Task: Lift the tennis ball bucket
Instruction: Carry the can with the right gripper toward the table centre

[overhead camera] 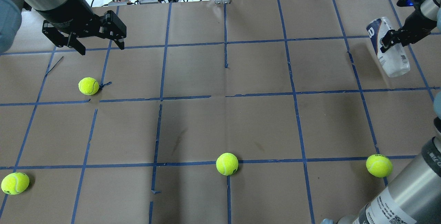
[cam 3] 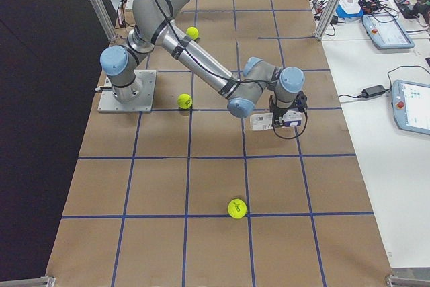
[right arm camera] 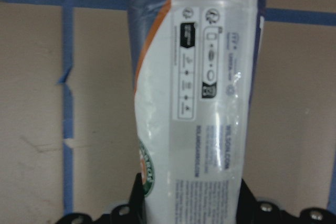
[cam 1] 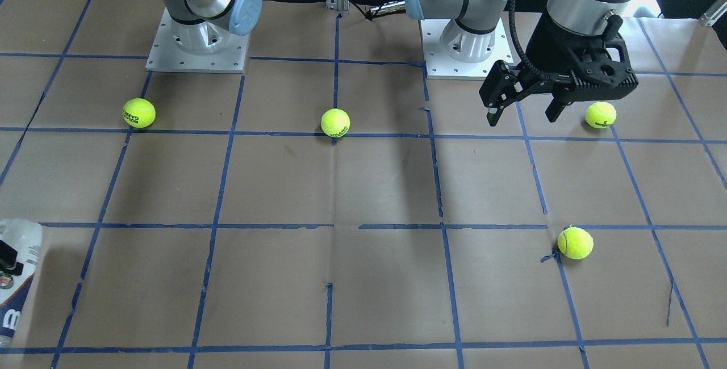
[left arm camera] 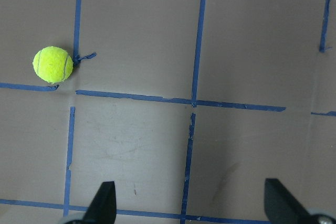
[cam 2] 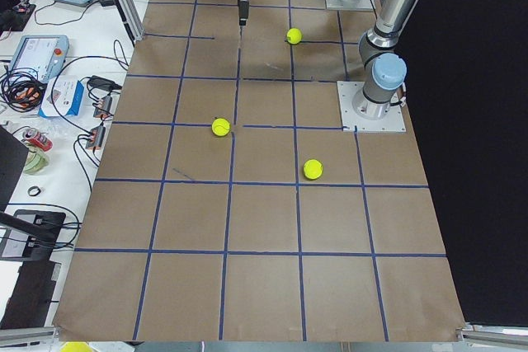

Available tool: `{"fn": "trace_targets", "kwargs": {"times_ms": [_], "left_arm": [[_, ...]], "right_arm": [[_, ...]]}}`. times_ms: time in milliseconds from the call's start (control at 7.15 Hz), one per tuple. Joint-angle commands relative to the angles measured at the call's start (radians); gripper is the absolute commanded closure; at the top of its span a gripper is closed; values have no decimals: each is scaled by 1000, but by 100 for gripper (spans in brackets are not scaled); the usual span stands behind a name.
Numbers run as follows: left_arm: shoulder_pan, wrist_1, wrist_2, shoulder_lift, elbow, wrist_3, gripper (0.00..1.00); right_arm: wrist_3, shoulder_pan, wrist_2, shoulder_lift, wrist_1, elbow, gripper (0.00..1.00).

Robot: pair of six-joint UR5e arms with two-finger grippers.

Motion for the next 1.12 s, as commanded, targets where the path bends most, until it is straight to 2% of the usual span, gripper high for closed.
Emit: {"fn": "trace_targets", "kwargs": {"times_ms": [0, 140, 420, 559, 979], "left_arm": [[1, -3, 3, 4, 2, 1, 0], [1, -3, 2, 4, -3, 1, 0], [3, -4, 5, 5, 3, 1, 0], [3, -3, 5, 5, 2, 1, 0], [3, -1, 8, 11, -7, 1, 0]], "right_arm": [[-212, 164, 28, -68, -9, 63, 44], [-254, 280, 28, -85, -9, 60, 44], [-367, 535, 16, -97, -105, 79, 44], [-421, 626, 16, -87, -173, 97, 43], [-466, 830, 15, -88, -195, 146, 42]]}}
